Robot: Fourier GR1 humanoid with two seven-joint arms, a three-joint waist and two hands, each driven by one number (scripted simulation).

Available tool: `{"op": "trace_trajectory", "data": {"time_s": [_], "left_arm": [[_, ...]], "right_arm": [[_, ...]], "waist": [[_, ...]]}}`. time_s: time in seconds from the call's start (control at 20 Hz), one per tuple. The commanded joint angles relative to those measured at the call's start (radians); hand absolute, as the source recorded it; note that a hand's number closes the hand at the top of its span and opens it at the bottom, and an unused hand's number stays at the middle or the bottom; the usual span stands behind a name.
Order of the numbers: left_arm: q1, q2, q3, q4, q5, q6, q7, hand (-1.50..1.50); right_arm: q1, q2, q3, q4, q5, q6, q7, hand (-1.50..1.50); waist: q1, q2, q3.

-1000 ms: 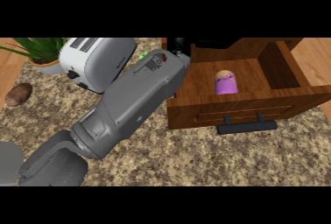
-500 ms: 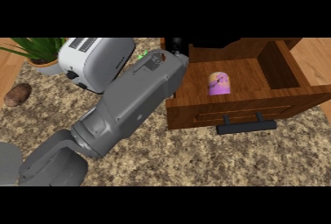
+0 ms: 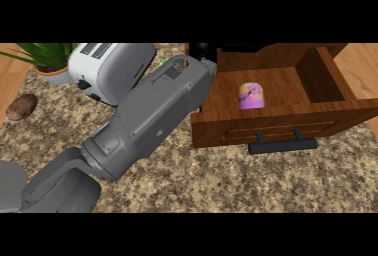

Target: Pick up the can, place it into the drawer and close the drawer

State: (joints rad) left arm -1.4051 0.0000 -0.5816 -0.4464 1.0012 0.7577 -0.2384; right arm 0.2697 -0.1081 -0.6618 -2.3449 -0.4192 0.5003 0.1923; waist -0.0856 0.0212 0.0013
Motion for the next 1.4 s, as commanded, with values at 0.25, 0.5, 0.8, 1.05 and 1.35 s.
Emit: {"op": "trace_trajectory", "data": {"time_s": [0.25, 0.5, 0.8, 1.05, 1.35], "left_arm": [[-0.011, 0.000, -0.016, -0.045, 0.034, 0.021, -0.056, -1.50], [-0.041, 0.000, -0.017, -0.036, 0.061, 0.046, -0.033, -1.50], [-0.057, 0.000, -0.004, -0.032, 0.034, 0.034, -0.002, -1.50], [0.003, 0.000, -0.003, -0.079, 0.007, 0.059, 0.004, -1.50], [0.021, 0.060, 0.000, -0.121, -0.022, 0.052, 0.060, -1.50]], "right_arm": [[-0.126, -0.044, 0.096, -0.065, 0.362, 0.014, -0.096, -1.50], [-0.215, -0.009, 0.275, -0.021, 0.634, -0.017, -0.141, -1.50], [-0.336, -0.011, 0.483, 0.052, 0.961, -0.097, -0.115, -1.50], [-0.489, -0.005, 0.558, 0.272, 1.132, -0.212, -0.142, -1.50], [-0.604, -0.023, 0.677, 0.506, 1.322, -0.287, -0.200, -1.50]], "waist": [[0.047, -0.003, 0.000], [0.054, 0.001, 0.000], [0.093, -0.009, -0.002], [0.103, -0.017, -0.002], [0.110, -0.018, -0.002]]}}
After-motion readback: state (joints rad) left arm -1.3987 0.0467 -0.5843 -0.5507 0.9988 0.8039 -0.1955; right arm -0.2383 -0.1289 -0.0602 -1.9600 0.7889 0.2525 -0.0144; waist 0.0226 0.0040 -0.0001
